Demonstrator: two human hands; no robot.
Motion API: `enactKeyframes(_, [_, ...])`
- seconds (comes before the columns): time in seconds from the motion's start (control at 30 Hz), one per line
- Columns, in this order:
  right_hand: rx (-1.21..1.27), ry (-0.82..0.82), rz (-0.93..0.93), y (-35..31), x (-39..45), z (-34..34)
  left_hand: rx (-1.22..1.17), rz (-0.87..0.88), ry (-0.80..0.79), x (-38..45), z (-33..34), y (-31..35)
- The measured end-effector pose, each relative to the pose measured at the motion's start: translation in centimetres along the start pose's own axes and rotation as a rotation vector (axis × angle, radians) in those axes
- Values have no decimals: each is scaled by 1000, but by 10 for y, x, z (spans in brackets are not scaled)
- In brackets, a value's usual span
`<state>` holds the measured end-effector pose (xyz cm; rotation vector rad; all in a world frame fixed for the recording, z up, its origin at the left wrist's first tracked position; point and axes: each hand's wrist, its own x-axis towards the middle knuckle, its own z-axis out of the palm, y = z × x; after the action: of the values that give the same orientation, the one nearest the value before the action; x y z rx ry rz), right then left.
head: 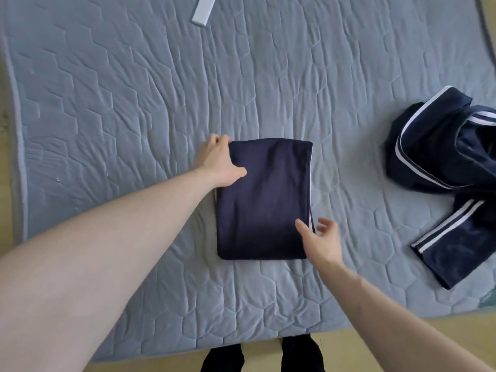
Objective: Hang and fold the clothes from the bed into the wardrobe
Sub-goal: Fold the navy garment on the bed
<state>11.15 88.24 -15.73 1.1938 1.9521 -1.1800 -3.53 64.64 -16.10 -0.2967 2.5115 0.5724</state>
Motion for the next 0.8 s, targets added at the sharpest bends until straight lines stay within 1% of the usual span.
enactKeyframes(0.07, [56,38,70,33,-9,11,118,114,-33,21,0,17])
enactKeyframes(0.13, [171,26,192,57,-15,26,230,175,-145,39,4,32])
enactKeyframes(0.2, [319,-32,306,69,-17,44,306,166,-253,53,11,42])
enactKeyframes(0.23, [389,-75,331,70,-15,52,317,134,-296,59,16,44])
enactKeyframes(0.3, [489,-123,311,68,-5,64,323,72,-356,69,26,43])
enactKeyframes(0.37, [572,-87,279,65,9,70,329,77,-356,77,33,39])
enactKeyframes(0.47, [672,3,260,64,27,71,132,51,-377,82,31,29])
enactKeyframes(0.53, [723,128,219,64,37,62,42,-18,-416,74,25,17])
enactKeyframes(0.6, [742,281,179,61,46,46,-46,-118,-502,55,22,-3])
enactKeyframes(0.63, [731,319,159,59,50,37,-106,-181,-590,42,22,-16])
enactKeyframes(0.67, [707,320,135,56,53,28,-156,-241,-703,26,23,-30])
enactKeyframes(0.7, [662,281,108,55,55,20,-178,-291,-801,9,26,-44])
enactKeyframes(0.73, [599,212,76,54,55,14,-176,-331,-856,-6,30,-57])
enactKeyframes(0.77, [519,127,41,54,53,10,-188,-366,-859,-20,37,-70])
enactKeyframes(0.8, [418,40,-3,55,50,8,-241,-393,-813,-31,45,-81])
